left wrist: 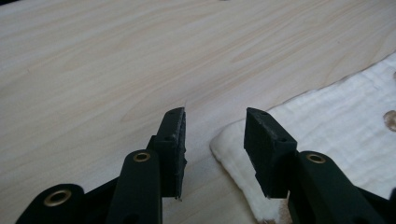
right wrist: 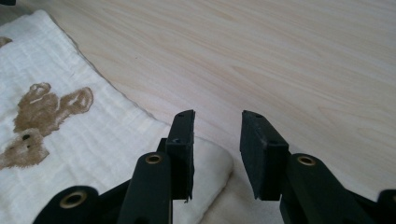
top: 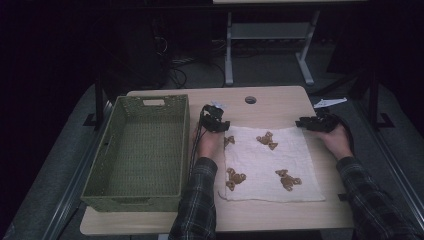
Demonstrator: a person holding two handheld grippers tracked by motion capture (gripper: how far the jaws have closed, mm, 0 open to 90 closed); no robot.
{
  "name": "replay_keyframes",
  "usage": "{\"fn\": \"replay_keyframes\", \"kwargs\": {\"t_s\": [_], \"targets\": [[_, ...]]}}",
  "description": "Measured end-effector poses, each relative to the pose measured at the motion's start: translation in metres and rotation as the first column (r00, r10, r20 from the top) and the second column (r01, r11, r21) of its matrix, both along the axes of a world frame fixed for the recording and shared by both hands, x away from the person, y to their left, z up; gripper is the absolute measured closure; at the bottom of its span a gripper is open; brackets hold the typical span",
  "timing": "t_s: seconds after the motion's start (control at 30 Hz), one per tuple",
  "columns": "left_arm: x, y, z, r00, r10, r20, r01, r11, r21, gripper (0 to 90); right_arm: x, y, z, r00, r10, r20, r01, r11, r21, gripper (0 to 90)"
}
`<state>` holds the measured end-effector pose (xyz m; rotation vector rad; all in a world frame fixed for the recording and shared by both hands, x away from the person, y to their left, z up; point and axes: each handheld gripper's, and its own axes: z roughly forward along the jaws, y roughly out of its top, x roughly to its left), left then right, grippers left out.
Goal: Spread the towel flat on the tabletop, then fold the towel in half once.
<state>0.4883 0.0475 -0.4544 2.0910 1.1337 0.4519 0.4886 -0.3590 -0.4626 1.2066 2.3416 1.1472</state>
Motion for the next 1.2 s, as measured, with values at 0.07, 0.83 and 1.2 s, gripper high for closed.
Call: {"fn": "replay_keyframes", "kwargs": {"t_s": [0.07,0.83,1.2], "targets": [[0.0,0.0,-0.001,1.0,-0.002,-0.001,0.002,1.0,-0.003,57.7,0.001,0.0,-0.001,1.0,0.001,0.0,-0.001,1.0,0.0,64.9],[-0.003,-0.006,-0.014,0.9989,-0.034,-0.032,0.033,0.9994,-0.008,86.3,-0.003,0.002,-0.014,0.9997,-0.003,-0.023,0.002,0.9991,-0.043,86.6],[-0.016,0.003,0.02,0.9985,-0.009,0.053,0.012,0.9985,-0.053,87.0,-0.008,-0.008,0.015,0.9995,0.007,0.032,-0.008,0.9994,0.034,87.0]]}}
